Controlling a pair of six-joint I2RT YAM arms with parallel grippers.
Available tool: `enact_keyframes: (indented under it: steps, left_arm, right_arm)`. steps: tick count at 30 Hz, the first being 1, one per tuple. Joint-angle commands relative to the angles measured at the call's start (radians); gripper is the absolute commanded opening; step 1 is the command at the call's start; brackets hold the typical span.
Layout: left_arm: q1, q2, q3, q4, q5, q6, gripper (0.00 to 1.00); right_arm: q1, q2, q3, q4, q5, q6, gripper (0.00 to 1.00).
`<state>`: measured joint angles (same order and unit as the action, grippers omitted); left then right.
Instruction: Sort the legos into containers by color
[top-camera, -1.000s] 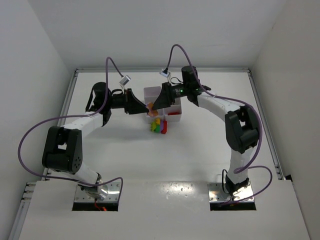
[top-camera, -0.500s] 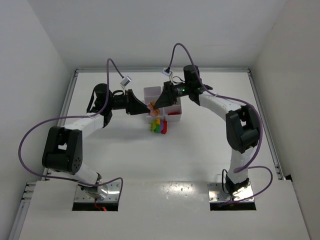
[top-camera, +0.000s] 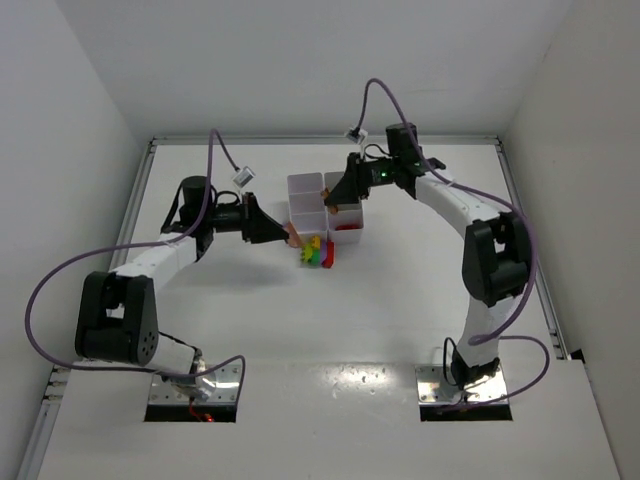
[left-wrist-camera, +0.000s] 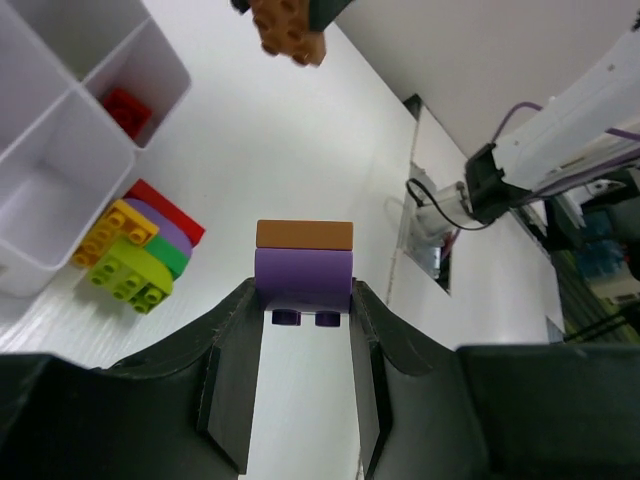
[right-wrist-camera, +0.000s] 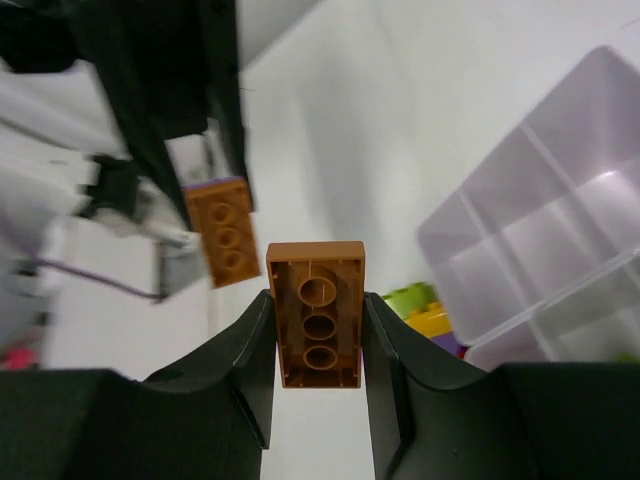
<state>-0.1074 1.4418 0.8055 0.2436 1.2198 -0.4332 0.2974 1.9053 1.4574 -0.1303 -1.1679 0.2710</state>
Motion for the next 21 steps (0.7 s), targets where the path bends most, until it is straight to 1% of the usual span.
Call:
enact_keyframes:
  steps: [1, 2, 3, 4, 5, 6, 9, 10, 11, 12, 13, 14, 18, 19, 21]
  left_arm:
    - [0.046, -0.069, -0.011, -0.049, -0.049, 0.089, 0.09]
    - [0.046, -0.078, -0.011, -0.049, -0.069, 0.09, 0.09]
    - [0.072, -0.095, -0.011, -0.062, -0.109, 0.09, 0.09]
    - [0.081, -0.095, -0.02, -0.063, -0.13, 0.09, 0.09]
    - [0.081, -0.109, -0.02, -0.063, -0.15, 0.09, 0.09]
    - [0.095, -0.118, -0.02, -0.063, -0.167, 0.09, 0.09]
    - [0.106, -0.118, -0.02, -0.063, -0.213, 0.09, 0.09]
    - [0.116, -0.118, -0.02, -0.052, -0.224, 0.09, 0.09]
    - [0.117, -0.118, -0.02, -0.052, -0.224, 0.09, 0.09]
    - [0.117, -0.118, -0.02, -0.04, -0.224, 0.09, 0.09]
    - [0.117, -0.118, -0.02, -0.03, -0.233, 0.09, 0.09]
    - [0.117, -0.118, -0.02, -0.03, -0.233, 0.077, 0.09]
    - [0.135, -0.107, -0.02, -0.007, -0.233, 0.068, 0.09]
    - [0.135, -0.107, -0.02, -0.007, -0.233, 0.068, 0.09]
    - [0.135, -0.098, -0.02, -0.007, -0.233, 0.068, 0.09]
  right_arm:
    - [0.09, -0.055, 0.109, -0.261, 0.304, -0.4, 0.02]
    - [0.103, -0.04, 0.122, -0.252, 0.367, -0.409, 0.02]
    - [0.114, -0.028, 0.144, -0.232, 0.49, -0.409, 0.02]
    - [0.126, -0.028, 0.144, -0.207, 0.552, -0.409, 0.02]
    - [0.146, -0.028, 0.153, -0.137, 0.609, -0.394, 0.02]
    - [0.155, -0.019, 0.153, -0.105, 0.726, -0.363, 0.01]
    - [0.178, 0.012, 0.188, -0.034, 0.867, -0.302, 0.0]
    - [0.19, 0.03, 0.189, -0.034, 0.887, -0.283, 0.0]
    - [0.19, 0.031, 0.189, 0.001, 0.901, -0.264, 0.0]
    - [0.201, 0.04, 0.173, 0.026, 0.921, -0.21, 0.0]
    - [0.201, 0.04, 0.131, 0.059, 0.935, -0.187, 0.0]
    - [0.213, 0.026, 0.106, 0.13, 0.971, -0.168, 0.0]
    - [0.223, 0.029, 0.044, 0.25, 0.982, -0.07, 0.0]
    - [0.223, 0.029, 0.044, 0.25, 0.994, -0.029, 0.0]
    - [0.223, 0.046, 0.044, 0.294, 1.005, 0.002, 0.0]
